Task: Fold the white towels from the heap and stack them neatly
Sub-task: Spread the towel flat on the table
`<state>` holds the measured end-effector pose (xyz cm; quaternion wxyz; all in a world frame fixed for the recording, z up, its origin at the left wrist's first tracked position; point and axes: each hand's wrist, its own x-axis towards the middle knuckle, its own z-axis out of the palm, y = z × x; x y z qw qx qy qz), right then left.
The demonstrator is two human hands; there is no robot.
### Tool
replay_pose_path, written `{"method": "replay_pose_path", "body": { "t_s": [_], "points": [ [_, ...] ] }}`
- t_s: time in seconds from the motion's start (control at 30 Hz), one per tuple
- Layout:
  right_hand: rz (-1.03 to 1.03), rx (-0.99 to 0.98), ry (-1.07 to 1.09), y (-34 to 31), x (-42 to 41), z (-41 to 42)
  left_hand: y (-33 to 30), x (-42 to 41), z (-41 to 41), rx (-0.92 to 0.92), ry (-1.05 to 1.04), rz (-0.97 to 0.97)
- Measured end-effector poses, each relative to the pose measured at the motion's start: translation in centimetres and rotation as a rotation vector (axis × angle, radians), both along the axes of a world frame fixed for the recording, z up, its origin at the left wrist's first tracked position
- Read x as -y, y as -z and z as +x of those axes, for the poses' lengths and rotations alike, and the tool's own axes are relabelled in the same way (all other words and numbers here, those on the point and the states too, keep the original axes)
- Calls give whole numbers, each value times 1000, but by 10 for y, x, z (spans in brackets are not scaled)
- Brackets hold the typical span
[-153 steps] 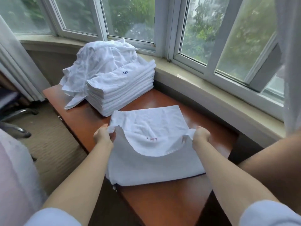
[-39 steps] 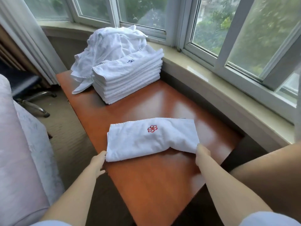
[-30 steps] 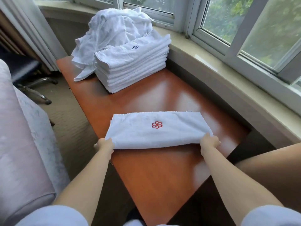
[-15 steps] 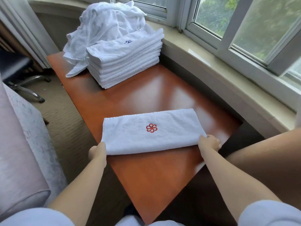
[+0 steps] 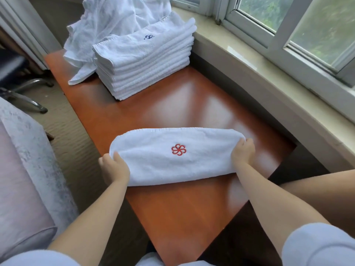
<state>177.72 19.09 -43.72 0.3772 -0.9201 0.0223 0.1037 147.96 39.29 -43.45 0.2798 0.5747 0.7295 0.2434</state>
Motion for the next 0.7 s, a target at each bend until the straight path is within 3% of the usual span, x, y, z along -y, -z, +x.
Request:
{"method": "replay_pose_path", "body": {
  "t_s": [0.13,0.23,0.3,0.43,0.6,0.7],
  "points": [
    [-163,-113,-72,10,9,-1,13,9,-18,-138,-1,-269],
    [-272,-112,-142,8,11,2,16,5,-27,-212,12,-326],
    [-310,-154,-157,2,11,0,14,5,-28,-114,-56,-386],
    [-170,-358,-173,-14,19,-10,2,14,-36,58,-99,-518],
    [-51,-384,-217,-40,37,-33,-24,30,-40,231,-90,-502],
    [37,-349,-262,-56,47,-53,-46,44,-35,316,13,-397]
  ]
}}
